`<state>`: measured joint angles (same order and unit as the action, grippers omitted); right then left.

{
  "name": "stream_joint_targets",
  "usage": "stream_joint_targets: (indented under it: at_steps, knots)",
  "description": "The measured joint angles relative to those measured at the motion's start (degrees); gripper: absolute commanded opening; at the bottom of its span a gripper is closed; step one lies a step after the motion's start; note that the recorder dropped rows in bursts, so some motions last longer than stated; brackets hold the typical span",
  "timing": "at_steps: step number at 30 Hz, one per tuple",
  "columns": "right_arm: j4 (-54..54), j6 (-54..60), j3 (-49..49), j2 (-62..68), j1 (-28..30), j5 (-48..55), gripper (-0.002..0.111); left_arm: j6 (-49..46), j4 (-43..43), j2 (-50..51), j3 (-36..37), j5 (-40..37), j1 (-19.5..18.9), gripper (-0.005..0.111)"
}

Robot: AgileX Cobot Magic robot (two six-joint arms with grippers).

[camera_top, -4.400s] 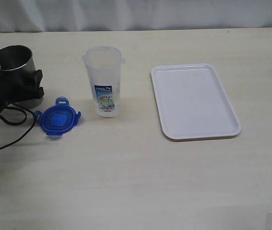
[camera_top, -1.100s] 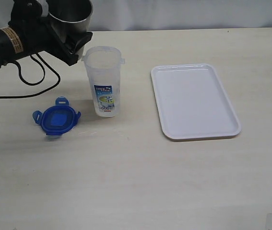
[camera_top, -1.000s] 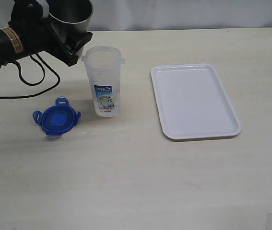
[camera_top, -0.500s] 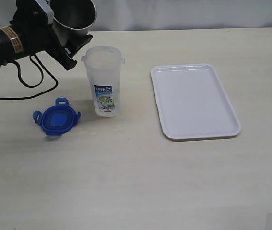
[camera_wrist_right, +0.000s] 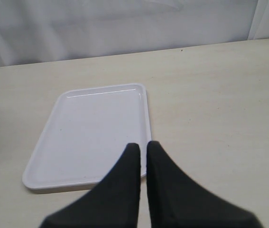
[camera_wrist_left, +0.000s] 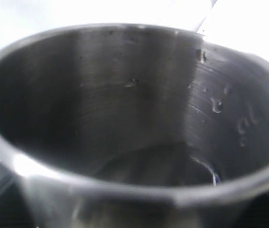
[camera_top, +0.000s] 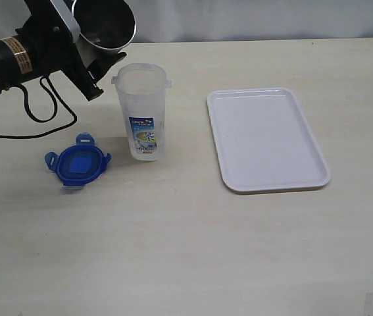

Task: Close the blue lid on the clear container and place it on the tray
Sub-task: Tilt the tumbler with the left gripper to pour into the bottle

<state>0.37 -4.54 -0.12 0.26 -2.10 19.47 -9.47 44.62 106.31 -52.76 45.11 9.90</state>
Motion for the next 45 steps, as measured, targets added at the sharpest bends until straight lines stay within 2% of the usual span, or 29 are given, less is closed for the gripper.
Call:
stream_joint_targets:
  at_steps: [7,27,45]
  knots:
    - [0.0,0.0,0.0,0.0,0.0,0.0,0.005,-5.5,0.1,0.0,0.0,0.0,0.0,0.0]
    - [0.0,0.0,0.0,0.0,0.0,0.0,0.005,-10.8,0.4,0.0,0.0,2.6,0.0,0.0]
    - [0.0,0.0,0.0,0.0,0.0,0.0,0.005,-21.2,0.7,0.0,0.0,3.0,0.0,0.0]
